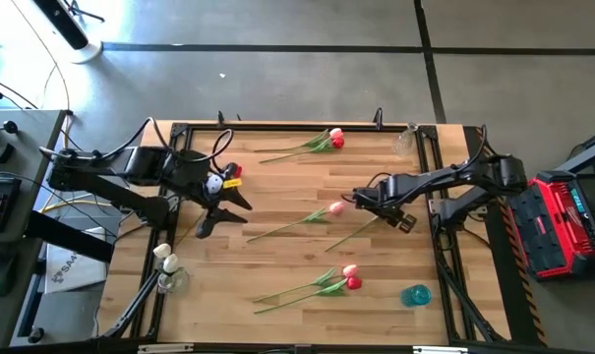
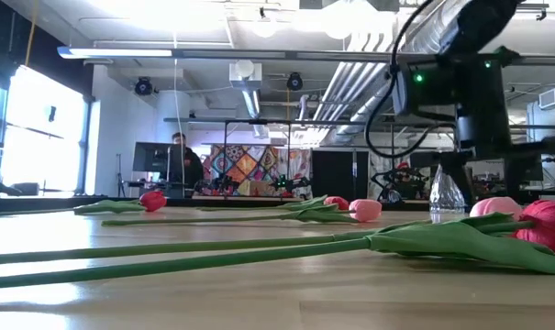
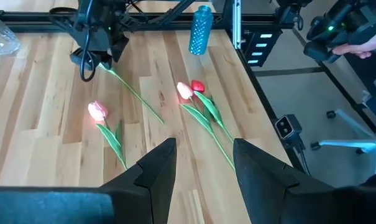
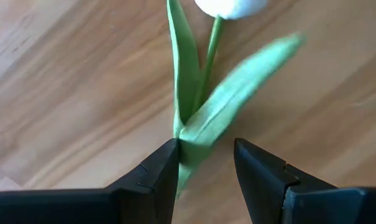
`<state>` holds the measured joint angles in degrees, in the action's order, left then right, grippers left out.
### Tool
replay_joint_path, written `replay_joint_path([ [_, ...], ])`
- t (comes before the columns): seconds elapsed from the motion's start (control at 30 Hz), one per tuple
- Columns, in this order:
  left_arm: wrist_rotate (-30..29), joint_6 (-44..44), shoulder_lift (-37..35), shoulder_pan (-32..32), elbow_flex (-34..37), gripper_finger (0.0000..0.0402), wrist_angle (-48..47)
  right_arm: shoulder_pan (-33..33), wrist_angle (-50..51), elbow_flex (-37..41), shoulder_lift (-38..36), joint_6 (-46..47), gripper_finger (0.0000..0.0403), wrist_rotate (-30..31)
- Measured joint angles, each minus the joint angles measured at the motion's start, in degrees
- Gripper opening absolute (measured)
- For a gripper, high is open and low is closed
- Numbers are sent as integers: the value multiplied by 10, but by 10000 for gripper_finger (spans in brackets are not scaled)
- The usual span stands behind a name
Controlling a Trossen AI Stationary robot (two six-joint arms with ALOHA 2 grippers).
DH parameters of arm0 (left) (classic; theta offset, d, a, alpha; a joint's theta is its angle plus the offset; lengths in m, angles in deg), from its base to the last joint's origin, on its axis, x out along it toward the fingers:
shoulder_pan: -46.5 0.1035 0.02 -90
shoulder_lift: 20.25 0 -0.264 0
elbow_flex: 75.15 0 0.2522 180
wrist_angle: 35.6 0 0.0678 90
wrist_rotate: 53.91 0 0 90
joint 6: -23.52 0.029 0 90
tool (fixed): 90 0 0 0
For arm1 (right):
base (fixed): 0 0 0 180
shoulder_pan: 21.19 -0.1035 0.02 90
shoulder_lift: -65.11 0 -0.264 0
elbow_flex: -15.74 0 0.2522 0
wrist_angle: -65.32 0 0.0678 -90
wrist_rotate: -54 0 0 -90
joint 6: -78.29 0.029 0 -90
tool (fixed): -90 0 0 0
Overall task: Sort flowers into vase by color
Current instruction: Put the white flower into the bottom transparent vase
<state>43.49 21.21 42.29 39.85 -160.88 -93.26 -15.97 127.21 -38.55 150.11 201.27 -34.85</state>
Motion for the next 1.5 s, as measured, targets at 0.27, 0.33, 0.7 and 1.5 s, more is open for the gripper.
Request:
replay_joint_path([
  [0.27, -11, 10, 11, 34, 0, 147, 12, 18, -16, 15, -1, -30, 144, 9],
  [0.33, -9, 19, 24, 49, 0, 147, 25, 22, -16, 16, -1, -42, 143, 13],
  [0.7, 41, 27, 90, 85, 0, 147, 51, 22, -8, 16, 0, -80, 45, 49],
  [1.5, 74, 45, 111, 117, 0, 147, 115, 19, -8, -85, -52, -235, 4, 197],
])
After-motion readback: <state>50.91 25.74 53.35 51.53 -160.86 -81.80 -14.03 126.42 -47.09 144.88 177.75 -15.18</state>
